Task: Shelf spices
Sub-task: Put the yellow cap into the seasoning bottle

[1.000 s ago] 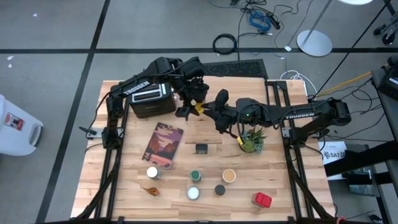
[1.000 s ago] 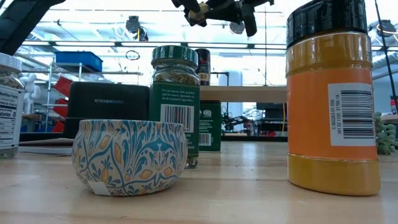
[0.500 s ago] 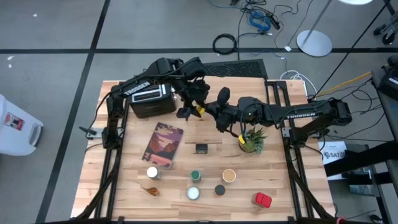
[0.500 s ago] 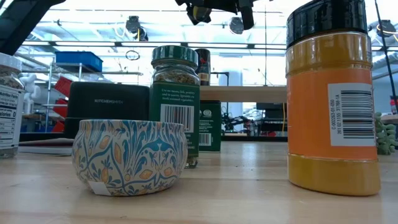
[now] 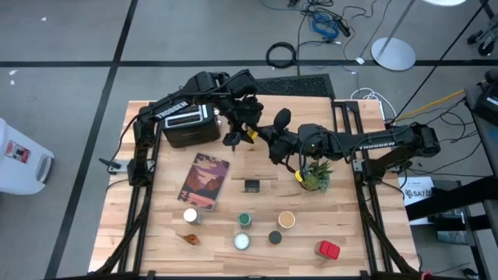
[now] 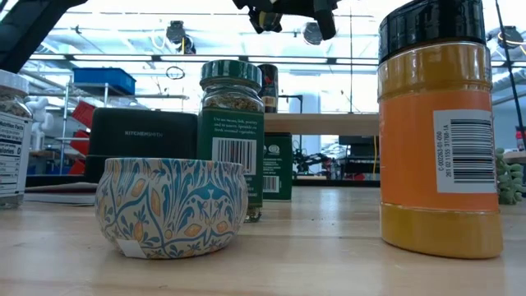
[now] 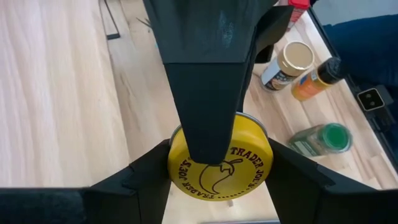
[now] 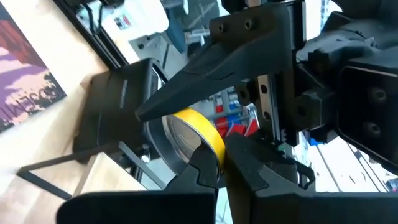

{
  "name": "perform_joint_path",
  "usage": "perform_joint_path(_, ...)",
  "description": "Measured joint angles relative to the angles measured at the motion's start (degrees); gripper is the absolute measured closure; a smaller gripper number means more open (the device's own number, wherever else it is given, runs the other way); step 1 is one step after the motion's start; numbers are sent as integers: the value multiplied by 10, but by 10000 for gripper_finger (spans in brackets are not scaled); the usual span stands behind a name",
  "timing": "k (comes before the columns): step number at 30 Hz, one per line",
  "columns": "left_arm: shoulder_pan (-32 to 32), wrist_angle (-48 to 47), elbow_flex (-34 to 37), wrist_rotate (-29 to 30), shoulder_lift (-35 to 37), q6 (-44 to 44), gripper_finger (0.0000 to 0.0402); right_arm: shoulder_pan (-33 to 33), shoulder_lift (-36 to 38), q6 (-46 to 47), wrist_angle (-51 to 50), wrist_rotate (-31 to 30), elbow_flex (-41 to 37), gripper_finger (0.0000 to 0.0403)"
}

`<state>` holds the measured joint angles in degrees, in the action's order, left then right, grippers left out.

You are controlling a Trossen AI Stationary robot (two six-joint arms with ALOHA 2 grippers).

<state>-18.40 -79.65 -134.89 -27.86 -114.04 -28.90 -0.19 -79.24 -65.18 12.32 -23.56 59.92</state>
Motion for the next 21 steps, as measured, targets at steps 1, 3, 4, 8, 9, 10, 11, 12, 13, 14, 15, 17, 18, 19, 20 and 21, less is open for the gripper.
perform_joint_path(1, -1, 2, 0, 0, 0, 0, 173, 0, 0, 2, 0, -4, 0, 402)
perform_joint_path(3, -2, 5, 0, 1, 0, 0, 173, 1, 0, 7, 0, -12, 0, 402)
perform_joint_path(4, -4, 8, 0, 1, 0, 0, 173, 3, 0, 7, 0, -21, 0, 402)
perform_joint_path(8, -10, 15, 0, 4, 0, 1, 173, 10, 0, 5, 2, -66, 0, 402)
perform_joint_path(9, -12, 17, 0, 4, 0, 1, 173, 12, 0, 5, 2, -76, 0, 402)
perform_joint_path(10, -13, 19, 0, 3, 0, 1, 173, 14, -1, 6, 2, -85, 0, 402)
perform_joint_path(11, -14, 21, 0, 3, 0, 1, 173, 15, -1, 7, 2, -95, 0, 402)
perform_joint_path(12, -15, 22, 0, 3, 0, 1, 173, 17, -1, 10, 2, -104, 0, 402)
perform_joint_path(13, -16, 22, 0, 4, 0, 1, 173, 19, -1, 15, 2, -111, 0, 402)
perform_joint_path(14, -16, 22, 0, 5, -1, 1, 173, 20, -1, 20, 1, -119, 0, 402)
perform_joint_path(15, -16, 23, 0, 8, -1, 1, 173, 21, -2, 24, 1, -125, -1, 402)
perform_joint_path(17, -16, 26, 0, 10, -1, 1, 173, 23, -2, 31, 0, -139, -1, 402)
perform_joint_path(18, -16, 29, 0, 11, -1, 1, 173, 25, -2, 33, 0, -146, -1, 402)
perform_joint_path(19, -16, 31, 0, 12, -1, 1, 173, 26, -2, 34, 0, -155, -1, 402)
perform_joint_path(20, -16, 33, 0, 13, -1, 1, 173, 28, -2, 35, 0, -163, -1, 402)
perform_joint_path(21, -16, 34, 0, 14, -1, 1, 173, 30, -2, 35, 0, -168, -1, 401)
